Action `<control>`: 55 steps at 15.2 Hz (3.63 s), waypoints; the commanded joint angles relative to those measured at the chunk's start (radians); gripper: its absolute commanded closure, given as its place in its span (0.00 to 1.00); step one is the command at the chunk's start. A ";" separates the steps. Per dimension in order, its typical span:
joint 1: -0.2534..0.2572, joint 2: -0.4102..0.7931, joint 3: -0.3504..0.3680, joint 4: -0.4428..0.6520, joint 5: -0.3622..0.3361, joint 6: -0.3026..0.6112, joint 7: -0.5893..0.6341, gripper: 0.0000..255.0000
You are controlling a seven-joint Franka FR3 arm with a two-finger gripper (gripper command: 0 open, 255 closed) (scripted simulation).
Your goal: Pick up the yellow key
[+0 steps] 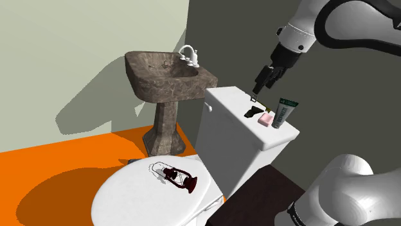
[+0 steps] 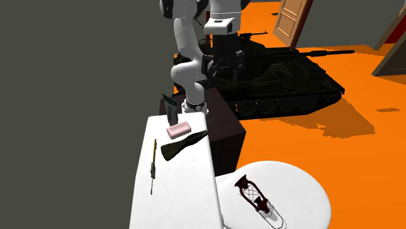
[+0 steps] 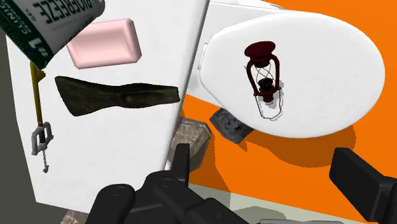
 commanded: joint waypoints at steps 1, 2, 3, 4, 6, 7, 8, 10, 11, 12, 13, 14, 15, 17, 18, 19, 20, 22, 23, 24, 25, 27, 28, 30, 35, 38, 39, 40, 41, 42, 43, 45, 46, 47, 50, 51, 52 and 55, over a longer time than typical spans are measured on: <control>0.000 0.000 0.000 0.000 0.000 0.000 0.000 0.00; -0.008 0.018 -0.017 -0.001 -0.008 0.015 -0.013 0.00; -0.015 0.037 -0.034 -0.001 -0.016 0.030 -0.026 0.00; -0.023 0.056 -0.051 0.000 -0.024 0.045 -0.039 0.00; -0.037 0.098 -0.085 0.004 -0.038 0.074 -0.064 0.00; -0.044 0.120 -0.102 0.008 -0.044 0.088 -0.077 0.00; -0.051 0.143 -0.119 0.012 -0.050 0.103 -0.090 0.00; -0.064 0.191 -0.152 0.025 -0.059 0.131 -0.115 0.00; -0.070 0.216 -0.168 0.032 -0.063 0.144 -0.128 0.00; -0.076 0.242 -0.185 0.041 -0.066 0.158 -0.141 0.00; -0.081 0.268 -0.201 0.051 -0.069 0.171 -0.154 0.00; -0.086 0.295 -0.218 0.061 -0.070 0.183 -0.168 0.00; -0.091 0.322 -0.234 0.073 -0.071 0.195 -0.181 0.00; -0.100 0.379 -0.266 0.098 -0.070 0.219 -0.208 0.00; -0.105 0.409 -0.282 0.113 -0.068 0.230 -0.223 0.00; -0.109 0.439 -0.298 0.128 -0.064 0.240 -0.237 0.00; -0.113 0.469 -0.314 0.144 -0.060 0.250 -0.252 0.00; -0.122 0.532 -0.345 0.180 -0.048 0.268 -0.283 0.00; -0.126 0.564 -0.360 0.199 -0.040 0.276 -0.299 0.00; -0.131 0.597 -0.374 0.219 -0.031 0.283 -0.315 0.00; -0.136 0.630 -0.388 0.240 -0.021 0.289 -0.332 0.00; -0.149 0.699 -0.414 0.285 0.004 0.300 -0.366 0.00; -0.154 0.729 -0.424 0.306 0.016 0.303 -0.381 0.00; -0.155 0.735 -0.424 0.285 0.018 0.330 -0.383 0.00; -0.158 0.753 -0.425 0.236 0.026 0.396 -0.390 0.00; -0.158 0.757 -0.425 0.231 0.028 0.404 -0.391 1.00; -0.159 0.753 -0.426 0.225 0.026 0.406 -0.392 1.00; -0.159 0.754 -0.426 0.225 0.027 0.407 -0.393 1.00; -0.159 0.755 -0.426 0.226 0.027 0.407 -0.392 1.00; -0.159 0.755 -0.426 0.227 0.027 0.406 -0.393 1.00; -0.159 0.759 -0.427 0.231 0.029 0.405 -0.394 1.00; -0.159 0.755 -0.426 0.223 0.027 0.409 -0.393 1.00; -0.159 0.753 -0.426 0.221 0.027 0.410 -0.393 1.00; -0.159 0.756 -0.425 0.230 0.028 0.403 -0.391 1.00; -0.158 0.744 -0.423 0.259 0.022 0.364 -0.387 1.00; -0.158 0.740 -0.422 0.269 0.020 0.351 -0.385 1.00; -0.158 0.737 -0.422 0.279 0.019 0.337 -0.384 1.00; -0.158 0.728 -0.420 0.310 0.015 0.298 -0.381 1.00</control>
